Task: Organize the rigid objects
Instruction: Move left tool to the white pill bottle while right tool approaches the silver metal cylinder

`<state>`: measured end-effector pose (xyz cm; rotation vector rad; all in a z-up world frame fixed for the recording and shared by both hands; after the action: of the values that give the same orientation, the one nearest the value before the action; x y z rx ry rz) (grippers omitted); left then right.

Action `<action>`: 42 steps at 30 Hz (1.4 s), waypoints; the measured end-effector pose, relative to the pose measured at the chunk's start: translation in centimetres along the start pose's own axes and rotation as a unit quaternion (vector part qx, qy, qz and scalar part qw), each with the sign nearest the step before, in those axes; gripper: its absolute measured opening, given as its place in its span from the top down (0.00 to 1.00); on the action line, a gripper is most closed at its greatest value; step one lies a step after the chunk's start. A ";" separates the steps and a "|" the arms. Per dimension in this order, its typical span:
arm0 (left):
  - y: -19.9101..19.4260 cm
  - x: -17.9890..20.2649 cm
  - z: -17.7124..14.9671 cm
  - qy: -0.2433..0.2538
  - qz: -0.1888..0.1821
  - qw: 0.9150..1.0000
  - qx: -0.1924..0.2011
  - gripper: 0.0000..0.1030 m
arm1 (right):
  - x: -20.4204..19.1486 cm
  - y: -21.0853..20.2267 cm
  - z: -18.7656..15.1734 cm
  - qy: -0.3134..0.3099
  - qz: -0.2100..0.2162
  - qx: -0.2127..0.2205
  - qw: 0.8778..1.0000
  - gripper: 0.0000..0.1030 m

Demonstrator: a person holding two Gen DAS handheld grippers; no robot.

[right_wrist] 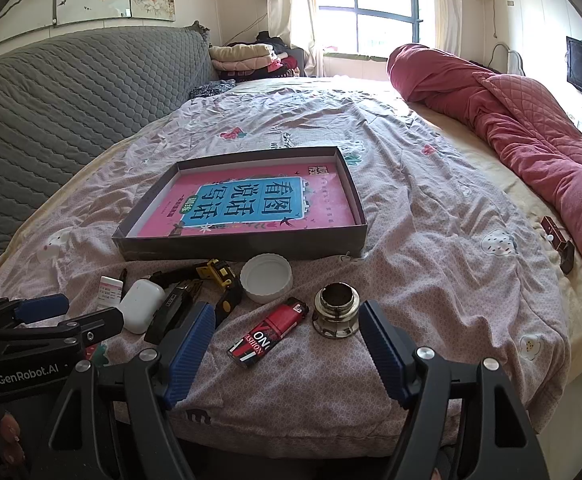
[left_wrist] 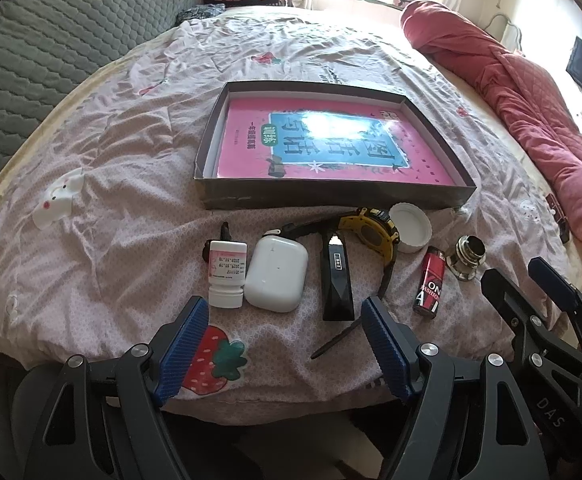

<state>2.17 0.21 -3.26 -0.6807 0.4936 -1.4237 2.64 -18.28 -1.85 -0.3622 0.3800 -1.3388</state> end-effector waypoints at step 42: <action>3.7 -6.3 -0.7 -0.072 0.024 0.997 -0.031 0.22 | 3.7 1.1 -0.7 0.031 -0.019 -0.011 0.999 0.28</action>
<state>3.73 6.43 -6.82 -0.8105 0.4402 -1.3083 3.97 -21.71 -3.17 -0.3481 0.4411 -1.3869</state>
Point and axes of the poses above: each gripper's, at about its wrist camera, not at the fingertips, and y roughly the way its jaws point, x to its right, z to its top, the point moved 4 cm from there along y, roughly the way its jaws point, and after that the axes turned 15 degrees about x, right-handed, at the moved point
